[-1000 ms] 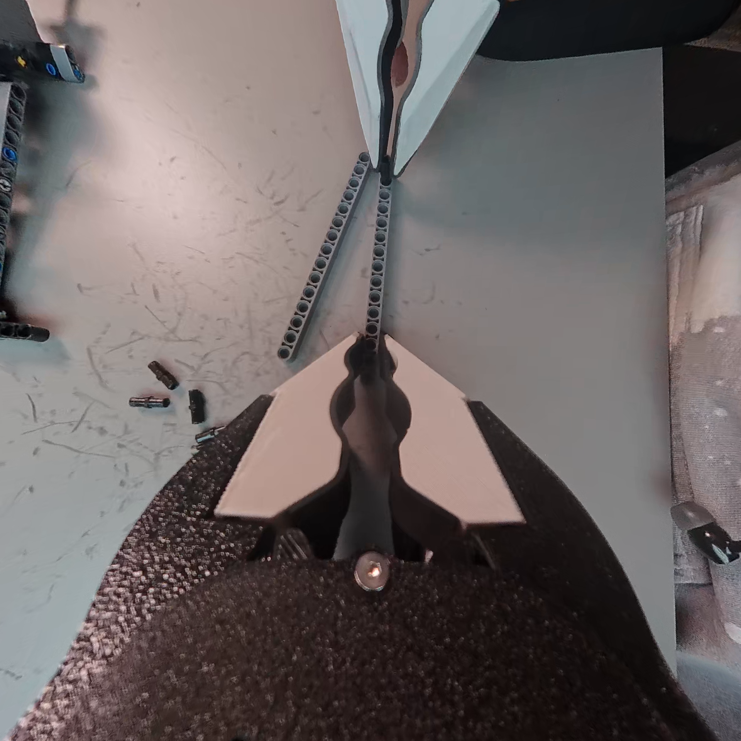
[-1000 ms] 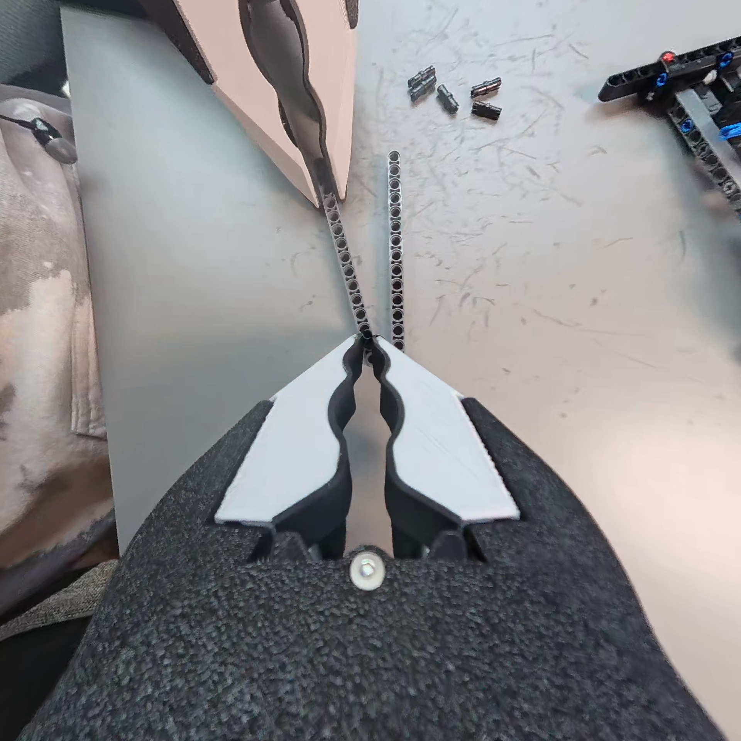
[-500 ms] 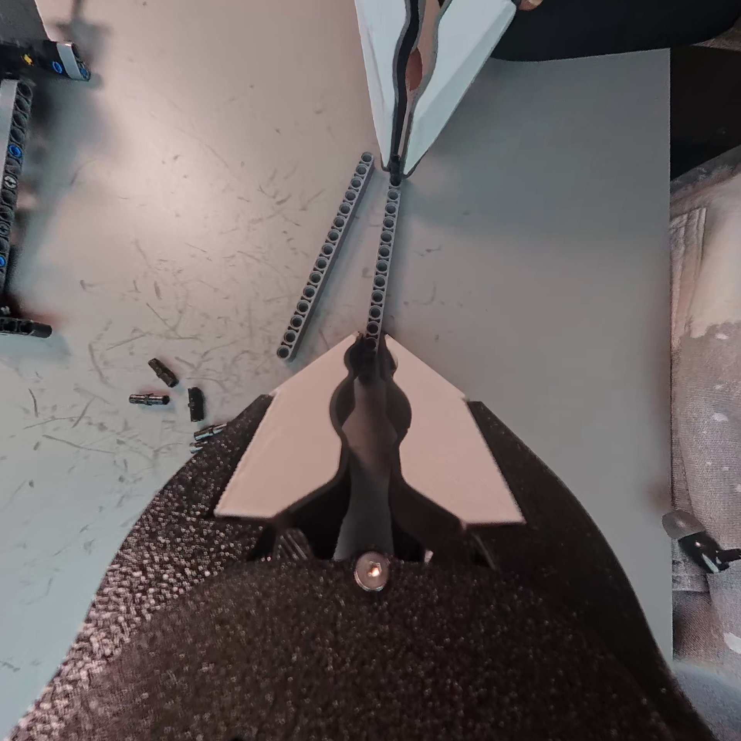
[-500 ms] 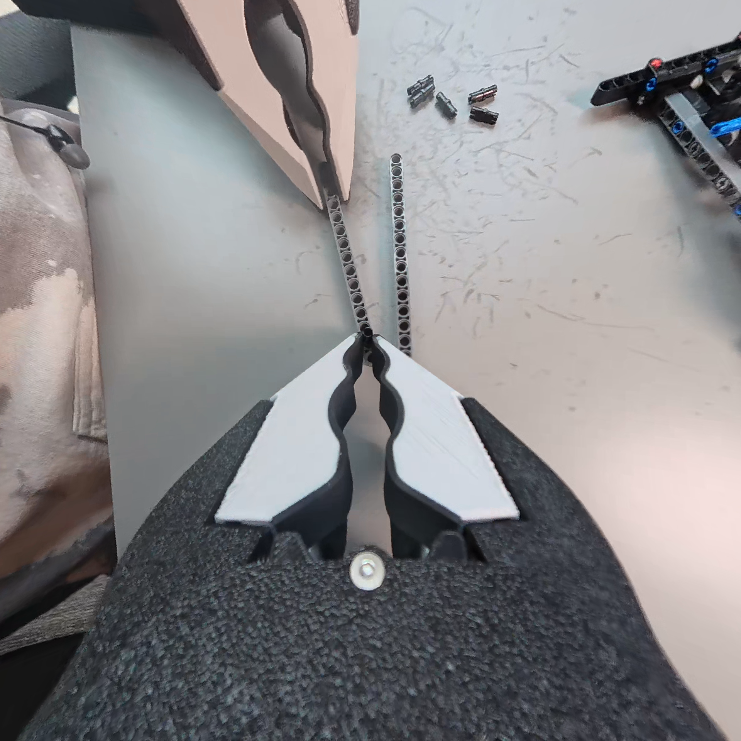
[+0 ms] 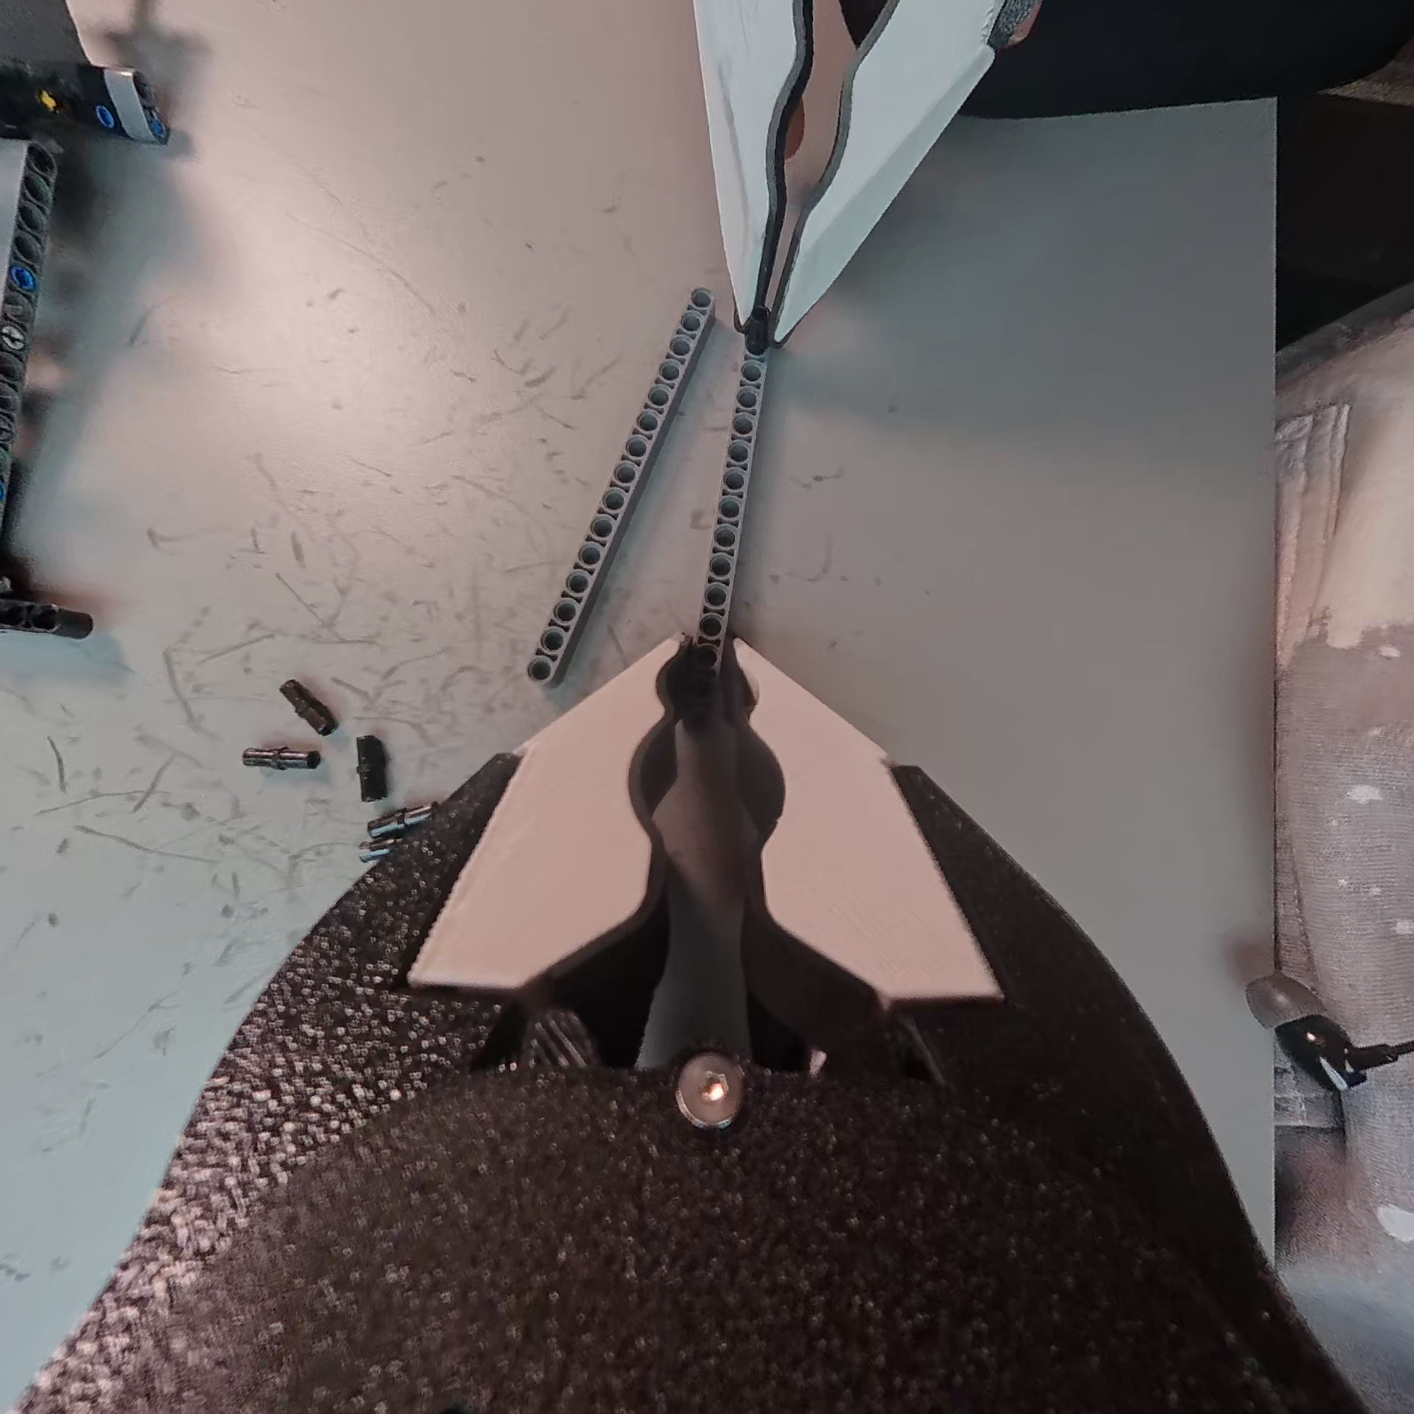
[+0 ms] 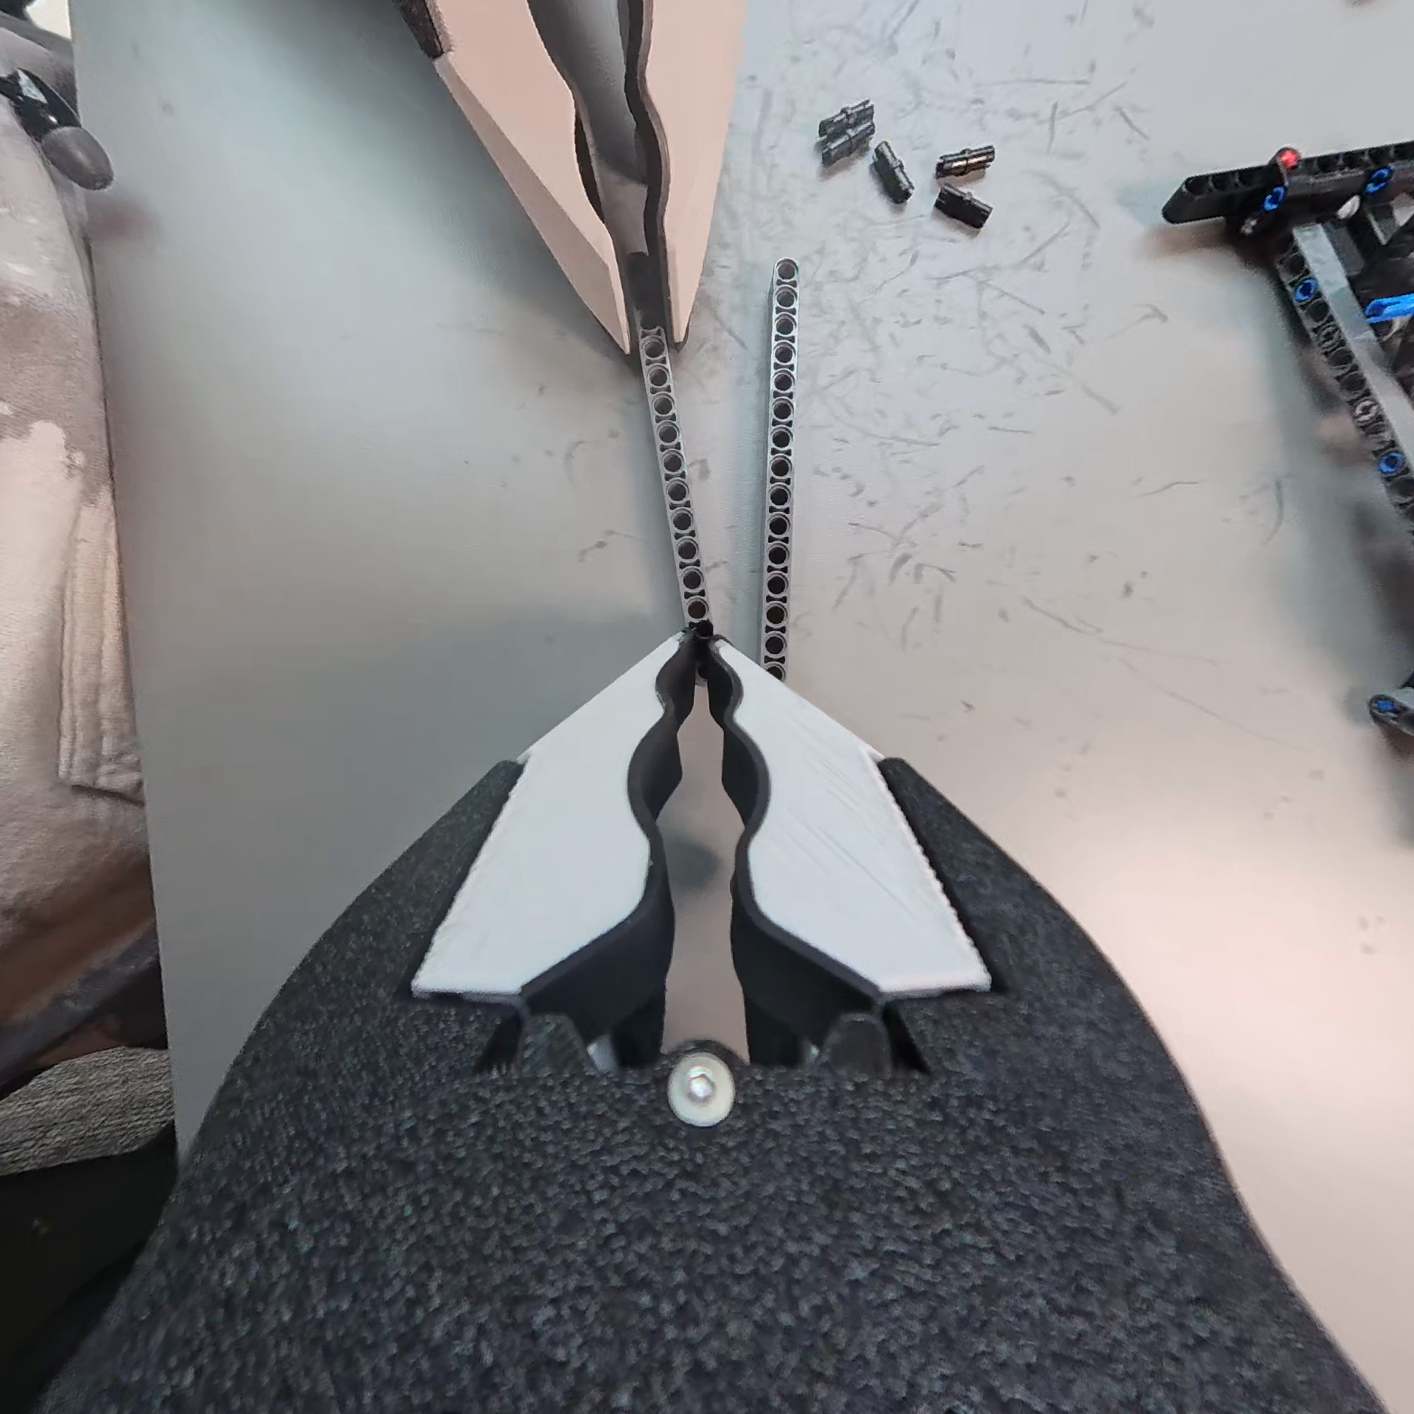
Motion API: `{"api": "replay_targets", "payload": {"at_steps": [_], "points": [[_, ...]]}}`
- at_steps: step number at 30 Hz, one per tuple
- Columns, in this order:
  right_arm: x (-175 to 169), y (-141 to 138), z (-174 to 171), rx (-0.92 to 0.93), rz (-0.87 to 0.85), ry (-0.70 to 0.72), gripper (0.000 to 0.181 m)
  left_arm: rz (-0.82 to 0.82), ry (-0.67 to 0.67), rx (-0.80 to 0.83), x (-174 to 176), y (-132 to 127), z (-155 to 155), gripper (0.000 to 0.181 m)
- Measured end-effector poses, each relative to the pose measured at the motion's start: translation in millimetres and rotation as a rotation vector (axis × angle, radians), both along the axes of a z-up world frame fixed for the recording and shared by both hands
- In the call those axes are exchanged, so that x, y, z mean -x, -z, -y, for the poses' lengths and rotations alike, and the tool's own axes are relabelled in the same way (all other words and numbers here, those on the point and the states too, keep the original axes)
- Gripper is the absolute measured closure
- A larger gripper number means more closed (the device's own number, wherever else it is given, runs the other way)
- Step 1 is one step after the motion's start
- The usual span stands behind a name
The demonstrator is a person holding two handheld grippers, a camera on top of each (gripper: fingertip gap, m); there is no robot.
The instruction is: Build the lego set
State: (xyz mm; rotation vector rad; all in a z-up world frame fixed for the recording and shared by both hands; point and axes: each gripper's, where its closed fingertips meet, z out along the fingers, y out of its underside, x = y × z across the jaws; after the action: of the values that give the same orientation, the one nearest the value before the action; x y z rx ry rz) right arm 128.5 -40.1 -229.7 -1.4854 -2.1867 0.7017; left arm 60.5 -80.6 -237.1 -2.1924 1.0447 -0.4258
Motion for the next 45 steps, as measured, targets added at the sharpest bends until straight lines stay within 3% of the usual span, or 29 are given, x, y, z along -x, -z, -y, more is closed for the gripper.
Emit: {"api": "replay_targets", "payload": {"at_steps": [8, 13, 28, 33, 37, 41, 45], "points": [[0.8, -1.1, -4.0, -0.034, 0.071, -0.014, 0.177, -0.005, 0.003, -0.008, 0.4, -0.1, -0.1, 0.173], [4.5, -20.4, -5.1, -0.059, 0.035, -0.026, 0.167, -0.006, 0.004, -0.009, 0.4, 0.1, -0.2, 0.173], [7.9, -3.7, -4.2, -0.152, 0.199, -0.122, 0.179, -0.004, 0.011, -0.009, 0.3, -0.1, 0.0, 0.173], [10.5, -5.1, -3.2, -0.127, 0.131, -0.096, 0.177, 0.000, 0.033, -0.010, 1.0, -0.3, 1.7, 0.173], [19.5, -17.9, -4.9, -0.020, 0.000, -0.012, 0.158, 0.069, 0.053, -0.015, 7.2, -13.8, 2.0, 0.165], [24.7, -33.6, -14.7, -0.001, -0.158, 0.074, 0.158, 0.190, -0.042, -0.069, 44.9, -50.9, -11.0, 0.163], [23.6, -39.2, -21.9, -0.003, -0.259, 0.136, 0.158, 0.153, -0.215, -0.078, 100.1, -43.8, -27.4, 0.162]]}}
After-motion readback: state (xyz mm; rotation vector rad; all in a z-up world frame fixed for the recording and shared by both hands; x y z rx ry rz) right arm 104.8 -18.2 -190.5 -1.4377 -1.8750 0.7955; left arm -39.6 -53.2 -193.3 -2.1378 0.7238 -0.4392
